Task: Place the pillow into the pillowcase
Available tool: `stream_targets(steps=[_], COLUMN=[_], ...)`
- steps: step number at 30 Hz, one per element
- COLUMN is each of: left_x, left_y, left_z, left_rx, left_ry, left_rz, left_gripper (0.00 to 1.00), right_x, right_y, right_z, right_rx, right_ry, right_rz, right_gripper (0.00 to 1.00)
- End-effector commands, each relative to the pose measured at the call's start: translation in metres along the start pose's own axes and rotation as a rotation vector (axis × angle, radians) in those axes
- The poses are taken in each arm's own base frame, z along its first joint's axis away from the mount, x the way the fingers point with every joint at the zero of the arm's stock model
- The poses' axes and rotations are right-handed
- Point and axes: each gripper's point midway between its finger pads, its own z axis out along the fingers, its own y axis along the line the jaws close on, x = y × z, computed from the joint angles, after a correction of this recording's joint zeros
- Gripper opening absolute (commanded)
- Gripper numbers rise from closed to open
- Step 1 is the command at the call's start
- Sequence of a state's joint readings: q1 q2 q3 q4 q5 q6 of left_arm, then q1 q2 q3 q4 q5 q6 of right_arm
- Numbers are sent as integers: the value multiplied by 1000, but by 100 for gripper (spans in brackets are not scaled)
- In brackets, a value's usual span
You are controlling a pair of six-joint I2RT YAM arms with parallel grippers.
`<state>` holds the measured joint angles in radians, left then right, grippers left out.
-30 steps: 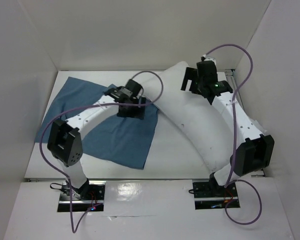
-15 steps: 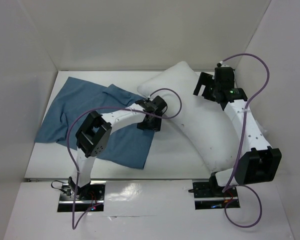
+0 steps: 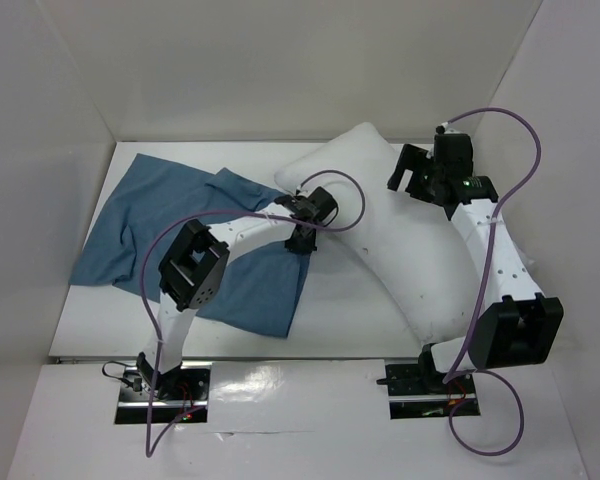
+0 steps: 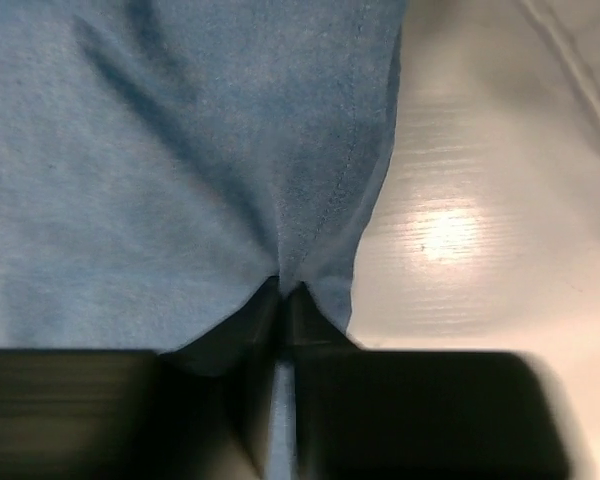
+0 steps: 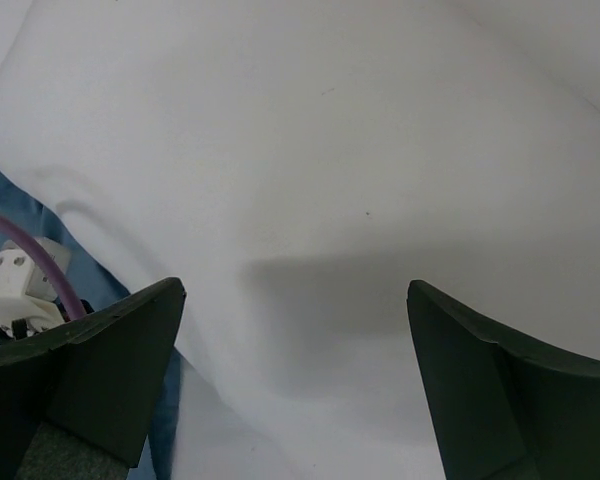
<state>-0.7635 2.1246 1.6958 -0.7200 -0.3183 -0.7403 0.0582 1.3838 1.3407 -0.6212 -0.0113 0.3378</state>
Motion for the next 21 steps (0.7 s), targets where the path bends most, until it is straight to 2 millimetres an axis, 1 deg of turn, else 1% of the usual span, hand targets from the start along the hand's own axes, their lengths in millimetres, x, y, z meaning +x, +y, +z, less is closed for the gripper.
stream_targets(steps=[1, 2, 3, 5, 6, 7, 8, 9, 10, 11, 12, 13, 14, 15, 16, 17, 18, 19, 21], left_x=[-21, -22, -21, -27, -26, -32, -34, -34, -37, -40, -42, -40, -43, -44, -43, -42, -39, -32, -23], left_y=[-4, -2, -3, 6, 9, 20, 26, 30, 42, 45, 46, 49, 43, 46, 39, 37, 35, 32, 22], left_z=[-33, -35, -45, -54, -65, -68, -72, -77, -85, -88, -92, -95, -101, -103, -107, -108, -105, -100, -96], left_rx=[61, 84, 123, 162, 203, 209, 222, 251, 265, 289, 319, 359, 397, 418, 466, 478, 487, 508, 521], left_ry=[-41, -33, -21, -11, -1, -1, -1, 8, 0, -4, -10, 9, -5, -6, 1, 6, 18, 52, 80], left_rz=[-30, -43, -43, -61, -60, -81, -84, -72, -88, -89, -84, -74, -58, -57, -30, -29, -12, 0, 21], left_gripper=[15, 6, 0, 0, 0, 0, 0, 0, 0, 0, 0, 0, 0, 0, 1, 1, 0, 0, 0], right_x=[-14, -9, -9, -5, -2, -8, -7, -6, -3, -4, -3, 4, 2, 4, 5, 2, 4, 6, 5], right_y=[7, 6, 5, 10, 17, 23, 22, 26, 39, 43, 50, 63, 70, 75, 84, 87, 92, 95, 98], right_z=[-10, -8, -8, -9, -9, -13, -11, -10, -7, -6, -5, 0, 0, 2, 3, 7, 6, 5, 5], right_rx=[-42, -38, -38, -56, -57, -60, -22, -8, -11, 12, 11, -3, -9, -17, -34, -35, -45, -52, -64], right_ry=[-48, -37, -37, -30, -29, -51, -45, -37, -15, -20, -21, -7, -12, -8, -11, -13, -10, -8, -13], right_rz=[-14, -13, -24, -41, -57, -78, -89, -113, -142, -157, -172, -208, -217, -225, -234, -234, -231, -236, -234], right_gripper=[100, 100, 100, 100, 100, 100, 100, 100, 100, 100, 100, 100, 100, 100, 100, 100, 100, 100, 100])
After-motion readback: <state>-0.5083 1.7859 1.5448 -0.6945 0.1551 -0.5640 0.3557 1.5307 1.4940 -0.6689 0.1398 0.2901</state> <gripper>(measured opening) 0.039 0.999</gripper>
